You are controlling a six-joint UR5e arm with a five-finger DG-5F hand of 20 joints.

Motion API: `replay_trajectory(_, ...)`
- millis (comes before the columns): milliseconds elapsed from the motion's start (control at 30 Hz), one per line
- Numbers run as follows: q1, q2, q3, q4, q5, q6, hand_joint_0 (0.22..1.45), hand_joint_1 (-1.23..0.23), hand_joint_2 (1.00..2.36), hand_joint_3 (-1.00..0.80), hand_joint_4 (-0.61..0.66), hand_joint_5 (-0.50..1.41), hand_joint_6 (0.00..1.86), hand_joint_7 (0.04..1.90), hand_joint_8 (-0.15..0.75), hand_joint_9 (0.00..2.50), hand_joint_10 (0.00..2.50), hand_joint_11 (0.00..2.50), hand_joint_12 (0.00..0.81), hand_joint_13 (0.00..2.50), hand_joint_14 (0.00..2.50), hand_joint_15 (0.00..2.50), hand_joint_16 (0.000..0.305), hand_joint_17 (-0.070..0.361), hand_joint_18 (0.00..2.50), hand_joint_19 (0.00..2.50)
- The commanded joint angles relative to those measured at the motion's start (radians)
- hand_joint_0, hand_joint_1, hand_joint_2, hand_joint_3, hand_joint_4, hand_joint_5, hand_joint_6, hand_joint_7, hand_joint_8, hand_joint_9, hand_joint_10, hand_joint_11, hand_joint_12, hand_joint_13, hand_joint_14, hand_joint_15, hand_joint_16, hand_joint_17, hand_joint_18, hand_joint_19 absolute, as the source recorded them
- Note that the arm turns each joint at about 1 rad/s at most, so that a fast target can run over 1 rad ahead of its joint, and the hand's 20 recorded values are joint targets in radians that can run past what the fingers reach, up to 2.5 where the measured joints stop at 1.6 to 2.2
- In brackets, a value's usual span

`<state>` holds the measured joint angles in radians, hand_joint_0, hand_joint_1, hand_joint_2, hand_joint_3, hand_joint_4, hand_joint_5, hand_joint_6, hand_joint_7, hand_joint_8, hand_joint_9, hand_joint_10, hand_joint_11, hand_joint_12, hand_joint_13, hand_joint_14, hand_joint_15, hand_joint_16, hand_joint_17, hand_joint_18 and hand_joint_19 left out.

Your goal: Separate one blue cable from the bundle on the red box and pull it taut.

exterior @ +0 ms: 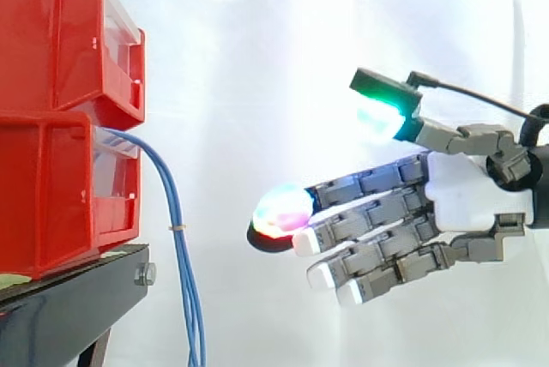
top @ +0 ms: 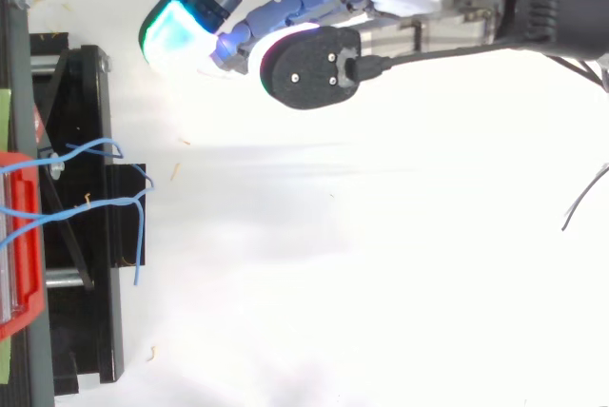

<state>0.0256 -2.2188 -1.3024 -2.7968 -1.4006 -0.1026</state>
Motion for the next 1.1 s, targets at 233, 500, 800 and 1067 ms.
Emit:
replay_trajectory(233, 0.023, -0.032, 0.000, 0.062, 0.037, -0.006, 0.53, -0.49, 1.00, -0.46, 0.18, -0.20, 0.50, 0.69, 0.233, 0.55, 0.01, 0.19, 0.396, 0.61, 0.01, 0.32, 0.054, 0.122, 0.44, 0.40)
replay_trajectory(500, 0.037, -0.032, 0.000, 0.059, 0.089, -0.026, 0.53, -0.50, 1.00, -0.45, 0.14, -0.24, 0.50, 0.69, 0.223, 0.52, 0.01, 0.23, 0.395, 0.63, 0.01, 0.34, 0.055, 0.123, 0.46, 0.41)
replay_trajectory(800, 0.056, -0.033, 0.000, 0.057, 0.137, -0.063, 0.52, -0.48, 1.00, -0.47, 0.11, -0.26, 0.50, 0.67, 0.210, 0.43, 0.01, 0.18, 0.396, 0.50, 0.01, 0.30, 0.054, 0.121, 0.34, 0.37)
replay_trajectory(1067, 0.062, -0.033, 0.000, 0.020, 0.141, -0.054, 0.49, -0.36, 1.00, -0.50, 0.11, -0.26, 0.50, 0.67, 0.213, 0.41, 0.01, 0.19, 0.401, 0.44, 0.01, 0.28, 0.055, 0.125, 0.24, 0.34)
